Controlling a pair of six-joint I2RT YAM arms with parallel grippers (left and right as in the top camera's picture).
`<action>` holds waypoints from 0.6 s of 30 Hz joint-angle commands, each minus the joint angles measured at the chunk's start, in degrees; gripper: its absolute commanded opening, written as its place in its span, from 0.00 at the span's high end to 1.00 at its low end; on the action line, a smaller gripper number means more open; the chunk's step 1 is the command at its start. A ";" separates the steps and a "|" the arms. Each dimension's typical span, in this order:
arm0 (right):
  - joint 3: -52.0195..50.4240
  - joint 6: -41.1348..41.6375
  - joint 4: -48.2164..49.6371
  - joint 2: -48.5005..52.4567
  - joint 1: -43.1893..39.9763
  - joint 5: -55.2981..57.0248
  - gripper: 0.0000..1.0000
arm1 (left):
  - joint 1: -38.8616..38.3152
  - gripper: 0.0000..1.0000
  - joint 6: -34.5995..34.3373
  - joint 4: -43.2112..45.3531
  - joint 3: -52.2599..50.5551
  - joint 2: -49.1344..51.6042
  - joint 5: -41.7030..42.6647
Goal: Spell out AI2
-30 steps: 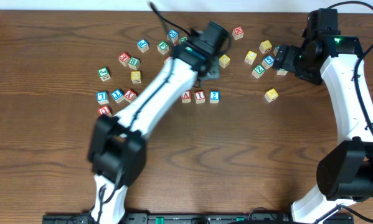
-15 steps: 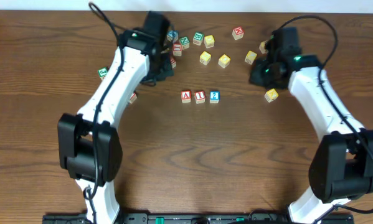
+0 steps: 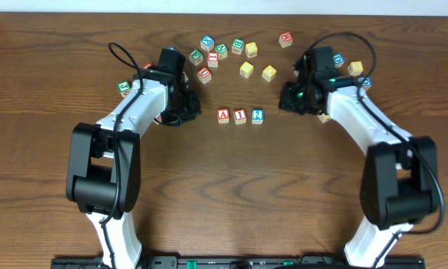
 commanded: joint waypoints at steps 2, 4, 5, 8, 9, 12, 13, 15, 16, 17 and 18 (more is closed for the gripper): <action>-0.50 2.56 0.98 3.58 1.11 -4.20 0.99 | 0.13 0.93 0.96 0.44 -0.15 0.48 2.58; -0.50 3.41 1.49 4.07 1.49 -4.85 0.99 | -0.11 0.93 0.72 0.44 -0.15 0.52 2.60; -0.50 3.37 1.81 4.24 1.81 -4.79 0.99 | -0.26 0.93 0.70 0.46 -0.15 0.52 2.60; -0.50 4.52 2.10 4.52 2.67 -3.28 0.99 | -1.11 0.93 0.70 0.68 -0.15 0.52 2.58; -0.50 5.16 1.95 4.59 2.91 -2.47 0.99 | -1.36 0.93 0.28 0.72 -0.15 0.52 2.56; -0.52 6.93 2.19 5.46 3.54 -1.81 0.99 | -2.08 0.93 -1.57 0.83 -0.17 0.52 1.84; -0.52 7.32 2.25 5.68 3.74 -1.81 0.99 | -2.23 0.92 -1.88 0.92 -0.17 0.52 1.70; -0.52 7.45 2.19 5.99 4.11 -1.79 0.99 | -2.40 0.93 -1.92 1.05 -0.17 0.52 1.73; -0.52 7.45 2.16 6.05 4.17 -1.81 0.99 | -2.40 0.93 -1.90 1.07 -0.17 0.52 1.73; -0.52 7.45 2.14 6.08 4.20 -1.84 0.99 | -2.40 0.93 -1.92 1.07 -0.20 0.52 1.73; -0.52 7.45 2.14 6.08 4.22 -1.81 0.99 | -2.40 0.93 -1.95 1.01 -0.20 0.52 1.75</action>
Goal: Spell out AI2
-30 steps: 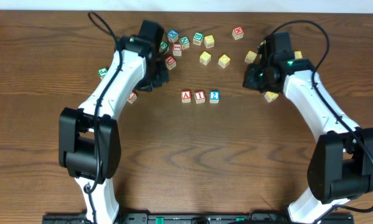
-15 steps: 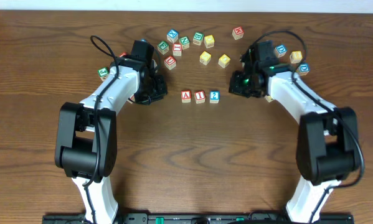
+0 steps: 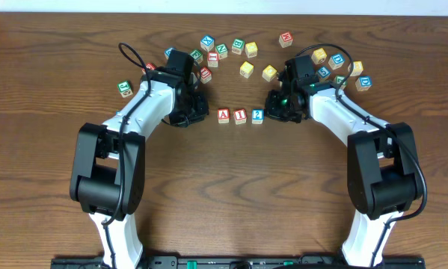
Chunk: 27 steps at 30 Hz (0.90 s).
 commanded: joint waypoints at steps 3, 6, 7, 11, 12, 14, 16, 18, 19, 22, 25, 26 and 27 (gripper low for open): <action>-0.17 1.49 -0.20 1.77 0.50 0.70 0.99 | 0.00 0.93 -0.52 -0.02 -0.31 0.52 0.13; -0.46 1.51 -1.77 1.77 0.63 0.72 0.99 | -0.39 0.92 -0.52 0.22 -0.52 0.52 0.11; -0.74 1.73 -1.86 1.77 0.76 0.72 0.99 | -0.57 0.93 -0.52 0.42 -0.66 0.52 0.11; -2.23 2.14 -0.79 1.77 1.20 0.70 0.99 | -1.09 0.93 -1.51 3.17 -2.34 0.55 0.11; -2.32 2.21 -0.66 1.77 1.18 0.68 0.99 | -1.18 0.93 -2.01 4.04 -2.93 0.55 0.11; -2.32 2.38 -0.52 1.77 1.18 0.66 0.99 | -1.18 0.93 -2.99 5.25 -3.72 0.55 0.11; -2.32 2.36 -0.31 1.77 1.18 0.66 0.99 | -1.18 0.93 -3.08 6.01 -3.85 0.55 0.13; -2.32 2.36 0.26 1.77 1.20 0.66 0.99 | -1.18 0.93 -3.08 6.51 -3.85 0.55 0.13; -2.32 2.36 0.37 1.77 1.20 0.63 0.99 | -1.20 0.92 -3.08 6.82 -3.85 0.55 0.13; -2.32 2.34 0.37 1.77 1.40 0.68 0.99 | -1.18 0.93 -3.08 7.67 -3.85 0.55 0.13; -2.32 2.29 0.72 1.77 1.95 1.27 0.99 | -1.33 0.92 -3.04 8.33 -3.85 0.55 0.11; -2.32 2.32 0.76 1.77 2.12 1.57 0.99 | -1.46 0.92 -3.06 8.41 -3.85 0.55 0.11; -2.32 2.32 0.85 1.77 2.23 1.60 0.99 | -1.62 0.93 -3.06 8.57 -3.85 0.55 0.11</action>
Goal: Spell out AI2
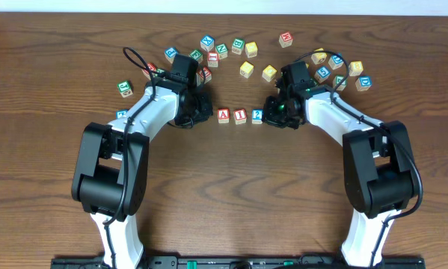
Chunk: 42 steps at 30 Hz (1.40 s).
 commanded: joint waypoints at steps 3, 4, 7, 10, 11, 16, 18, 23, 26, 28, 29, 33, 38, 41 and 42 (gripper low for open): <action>-0.31 0.52 0.26 0.87 1.09 0.87 0.99 | -1.16 0.92 -0.46 0.72 -0.35 0.55 0.11; -0.31 0.50 0.26 0.87 1.09 0.87 0.99 | -1.51 0.92 -0.46 0.92 -0.35 0.55 0.09; -0.31 0.50 0.24 0.87 1.11 0.87 0.99 | -2.25 0.93 -0.26 1.53 -0.35 0.63 0.04; -0.31 0.48 0.26 0.87 1.09 0.87 0.99 | -2.62 0.92 -0.31 2.49 -0.35 1.31 0.07; -0.31 0.48 0.26 0.87 1.11 0.87 0.99 | -2.73 0.93 -0.31 2.80 -0.35 1.66 0.09; -0.31 0.07 0.26 0.87 1.11 0.87 0.99 | -2.75 0.93 -1.18 3.23 -0.35 4.39 0.20; -0.31 0.04 0.28 0.87 1.11 0.87 0.99 | -2.75 0.93 -2.01 3.26 -0.35 5.20 0.55; -0.31 0.04 0.31 0.87 1.11 1.31 0.99 | -2.82 0.93 -2.01 3.85 -0.35 5.46 0.76; -0.31 0.02 0.48 0.87 1.11 1.42 0.99 | -2.82 0.93 -1.99 3.87 -0.35 5.46 0.81; -0.31 -0.24 0.72 0.87 1.11 1.68 0.99 | -2.80 0.92 -1.51 4.20 -0.35 5.46 2.32; -0.31 -0.48 0.87 0.87 1.11 1.70 0.99 | -2.80 0.92 -1.11 4.44 -0.35 5.46 2.99; -0.31 -3.28 2.25 0.87 1.14 1.14 0.99 | -2.80 0.93 0.20 5.20 -0.33 5.44 5.35; -0.31 -5.05 3.26 0.87 1.40 -0.26 0.99 | -2.82 0.92 0.55 5.18 -0.33 5.44 5.53; -0.31 -5.73 3.52 0.87 2.01 -0.26 0.99 | -2.86 0.93 0.85 5.20 -0.33 5.44 5.70; -0.31 -5.97 3.61 0.87 2.21 -0.26 0.99 | -2.86 0.93 0.94 5.20 -0.33 5.44 5.70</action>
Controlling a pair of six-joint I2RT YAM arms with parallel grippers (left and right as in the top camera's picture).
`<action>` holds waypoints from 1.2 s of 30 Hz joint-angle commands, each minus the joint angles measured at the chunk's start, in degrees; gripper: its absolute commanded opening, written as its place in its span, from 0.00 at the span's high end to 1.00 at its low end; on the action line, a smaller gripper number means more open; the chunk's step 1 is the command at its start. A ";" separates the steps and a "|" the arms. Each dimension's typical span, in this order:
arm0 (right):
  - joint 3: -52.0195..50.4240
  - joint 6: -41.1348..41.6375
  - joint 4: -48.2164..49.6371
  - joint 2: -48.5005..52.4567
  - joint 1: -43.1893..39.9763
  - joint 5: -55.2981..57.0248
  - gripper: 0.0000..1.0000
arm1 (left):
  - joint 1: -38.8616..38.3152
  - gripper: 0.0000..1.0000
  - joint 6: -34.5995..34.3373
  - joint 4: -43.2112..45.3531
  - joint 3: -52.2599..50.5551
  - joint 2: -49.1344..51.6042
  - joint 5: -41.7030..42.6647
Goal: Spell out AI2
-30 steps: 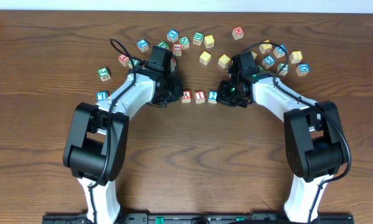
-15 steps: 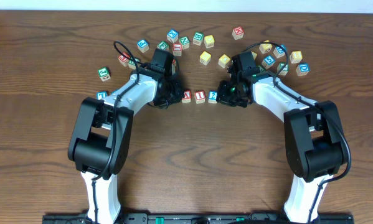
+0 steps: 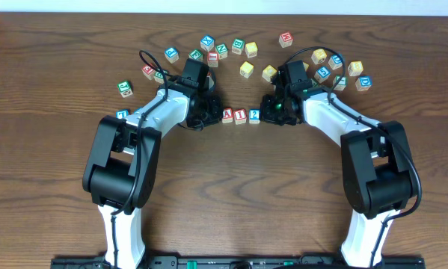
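Observation:
Three small wooden blocks stand in a tight row at the table's middle: a red-lettered A block [image 3: 227, 115], a red 1 block [image 3: 241, 115] and a blue 2 block [image 3: 254, 115]. My left gripper [image 3: 212, 113] is low at the table, right against the left side of the A block. Against the right side of the 2 block sits my right gripper [image 3: 268, 112]. Both sets of fingers are dark against the wood, so I cannot make out how they stand.
Several loose letter blocks lie scattered behind the row, among them yellow blocks [image 3: 246, 69] and a red block [image 3: 286, 38]. A cluster of blocks [image 3: 336, 63] sits behind the right arm. A green block [image 3: 124, 88] and a blue block [image 3: 122, 115] lie at the left.
Both grippers have come inward and now touch the row's ends. The A and 2 blocks sit closer to the 1 block, and the gaps between them have closed.
The A, 1, 2 row stood with small gaps and both grippers were well out to either side. At each later moment the grippers stood nearer the row. Now they flank it and the blocks sit tight together.

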 commanded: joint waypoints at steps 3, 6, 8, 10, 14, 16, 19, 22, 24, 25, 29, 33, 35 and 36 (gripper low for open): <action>-0.31 -3.13 0.72 0.87 1.70 -0.85 0.99 | -0.13 0.92 1.44 -0.04 -0.37 1.51 0.85; -0.31 -4.39 1.27 0.87 1.77 -2.10 0.99 | -0.13 0.92 1.44 -0.07 -0.37 1.51 0.87; -0.31 -4.39 1.27 0.87 1.79 -2.08 0.99 | -0.13 0.92 2.12 -0.07 -0.37 1.51 1.51; -0.31 -4.39 1.22 0.87 1.77 -2.43 0.99 | -0.13 0.93 3.67 -0.07 -0.37 1.51 2.99; -0.31 -4.37 1.01 0.87 1.81 -3.76 0.99 | -0.13 0.93 7.21 -0.61 -0.37 1.51 4.92; -0.31 -4.37 0.72 0.87 1.95 -3.76 0.99 | -0.07 0.93 8.35 -1.11 -0.37 1.51 4.92; -0.31 -3.54 -0.13 0.87 2.23 -3.74 0.99 | 0.11 0.93 9.88 -2.19 -0.37 1.51 4.92; -0.31 -1.64 -1.31 0.87 2.27 -3.69 0.99 | 0.44 0.93 11.93 -3.56 -0.37 1.51 4.92; -0.31 -0.63 -1.70 0.87 2.25 -3.48 0.99 | 0.87 0.93 13.90 -4.74 -0.37 1.51 4.90; -0.31 -0.46 -1.84 0.87 2.25 -3.28 0.99 | 1.11 0.93 14.73 -5.27 -0.37 1.51 4.90; -0.31 -0.46 -1.81 0.87 2.25 -3.28 0.99 | 2.45 0.92 15.63 -6.14 -0.37 1.51 4.87; -0.17 -0.50 -0.72 0.87 2.08 -3.06 0.99 | 3.93 0.93 15.63 -5.86 -0.37 1.51 4.85; 0.15 -0.52 0.15 0.85 1.68 -2.99 0.99 | 4.76 0.92 15.85 -5.70 -0.22 1.51 4.85; 0.55 -0.52 0.13 0.87 1.40 -2.84 0.99 | 5.16 0.93 16.09 -5.75 0.00 1.51 4.85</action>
